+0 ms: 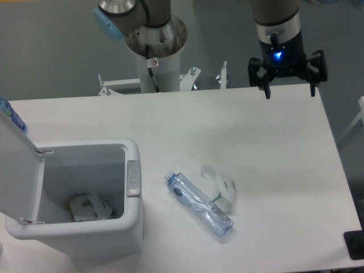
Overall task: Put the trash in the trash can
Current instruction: 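Move the gripper down toward the crumpled white paper wrapper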
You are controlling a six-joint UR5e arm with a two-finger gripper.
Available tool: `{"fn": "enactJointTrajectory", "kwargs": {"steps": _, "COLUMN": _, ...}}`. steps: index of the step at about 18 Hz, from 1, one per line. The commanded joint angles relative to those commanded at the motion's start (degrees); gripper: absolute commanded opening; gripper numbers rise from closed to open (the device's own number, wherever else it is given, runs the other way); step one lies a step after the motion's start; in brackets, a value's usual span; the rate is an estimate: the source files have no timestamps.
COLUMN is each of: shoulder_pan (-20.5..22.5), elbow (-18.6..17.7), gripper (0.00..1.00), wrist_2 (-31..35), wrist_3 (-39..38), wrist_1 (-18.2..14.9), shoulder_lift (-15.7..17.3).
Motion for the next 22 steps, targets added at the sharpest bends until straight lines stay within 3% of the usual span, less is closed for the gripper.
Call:
{"fn": "enactJointTrajectory", "kwargs": {"steps": 6, "shoulder_pan": -0.9, "elbow": -2.6, "gripper": 1.00, "wrist_2": 0.2, "wrist_3": -0.6, "wrist_1": 0.5, "shoulder_lift": -1.1}}
{"fn": "enactJointTrajectory", "kwargs": {"steps": 8, "shoulder_pan": -1.0, "elbow": -4.0, "gripper": 1.00, "wrist_2": 0.1, "wrist_3": -0.9, "wrist_1": 3.0, "shoulder_lift": -2.6}}
{"fn": "enactJointTrajectory", "kwargs": {"steps": 12, "shoulder_pan": -4.8, "elbow": -7.0, "gripper": 1.00, "wrist_2": 0.4, "wrist_3": -14.7, "wrist_1": 7.7, "shoulder_lift": -6.1}}
{"fn": "enactJointTrajectory", "kwargs": {"steps": 16, "shoulder_pan": -9.6, "elbow": -7.0, "gripper": 1.00, "wrist_2": -0.6, "wrist_3": -22.8, "wrist_1": 7.6, "shoulder_lift": -11.3}}
{"fn": "enactJointTrajectory", "kwargs": {"steps": 22, "shoulder_pan": -10.9, "elbow": -7.9, "gripper": 1.00, "wrist_2": -5.2, "wrist_3": -27.5, "wrist_1": 7.8, "shoulder_lift": -15.6}}
